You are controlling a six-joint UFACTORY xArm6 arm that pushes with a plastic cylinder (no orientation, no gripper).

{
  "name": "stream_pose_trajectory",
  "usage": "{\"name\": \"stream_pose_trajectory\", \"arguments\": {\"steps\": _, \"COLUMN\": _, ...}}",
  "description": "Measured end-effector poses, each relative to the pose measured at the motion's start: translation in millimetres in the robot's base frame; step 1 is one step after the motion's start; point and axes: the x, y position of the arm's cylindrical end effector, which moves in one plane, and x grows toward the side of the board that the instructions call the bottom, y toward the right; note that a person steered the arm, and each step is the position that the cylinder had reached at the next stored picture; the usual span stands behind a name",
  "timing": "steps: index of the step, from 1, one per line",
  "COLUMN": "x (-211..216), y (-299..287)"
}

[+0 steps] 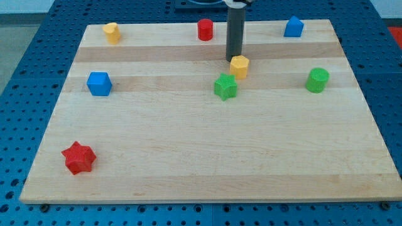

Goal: Slide the yellow hexagon to the center

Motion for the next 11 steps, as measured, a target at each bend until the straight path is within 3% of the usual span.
{"name": "stream_pose_trajectory", "arguments": {"steps": 2, "x": 14, "y": 40}}
{"name": "stream_pose_trajectory", "arguments": {"steps": 4, "x": 2, "y": 39}}
{"name": "stream_pose_trajectory", "arguments": {"steps": 6, "x": 33, "y": 32}}
{"name": "stream_pose_trajectory", "arguments": {"steps": 11, "x": 49, "y": -64}}
